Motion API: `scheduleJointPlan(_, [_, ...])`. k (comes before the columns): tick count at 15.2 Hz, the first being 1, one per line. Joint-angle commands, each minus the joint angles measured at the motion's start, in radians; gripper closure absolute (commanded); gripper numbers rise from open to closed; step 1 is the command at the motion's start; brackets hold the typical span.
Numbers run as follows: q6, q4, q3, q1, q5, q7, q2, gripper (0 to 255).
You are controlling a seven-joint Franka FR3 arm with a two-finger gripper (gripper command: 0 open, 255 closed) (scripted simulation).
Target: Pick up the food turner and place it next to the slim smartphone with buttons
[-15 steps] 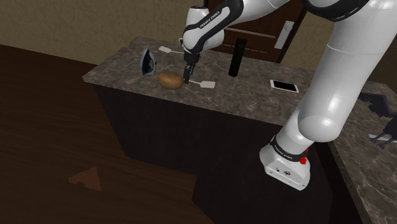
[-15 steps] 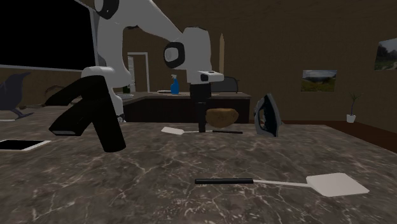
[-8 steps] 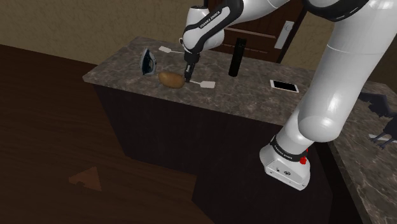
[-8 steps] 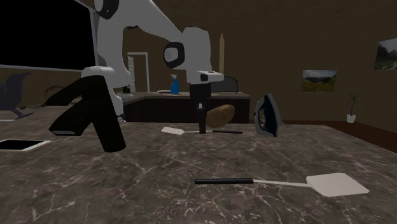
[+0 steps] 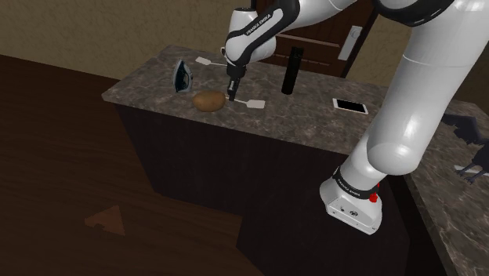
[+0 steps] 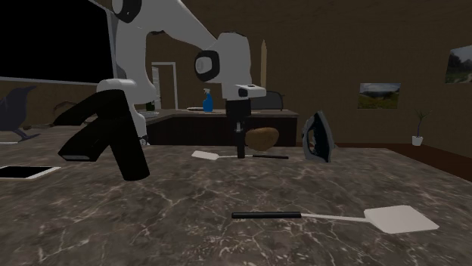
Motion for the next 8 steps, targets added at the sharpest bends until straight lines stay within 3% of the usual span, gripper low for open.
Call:
scheduleJointPlan(1, [-0.013, 0.003, -0.001, 0.001, -0.003, 0.003, -0.009, 255])
scheduleJointPlan(8, [-0.098, 0.032, -0.005, 0.003, -0.019, 0.016, -0.067, 255])
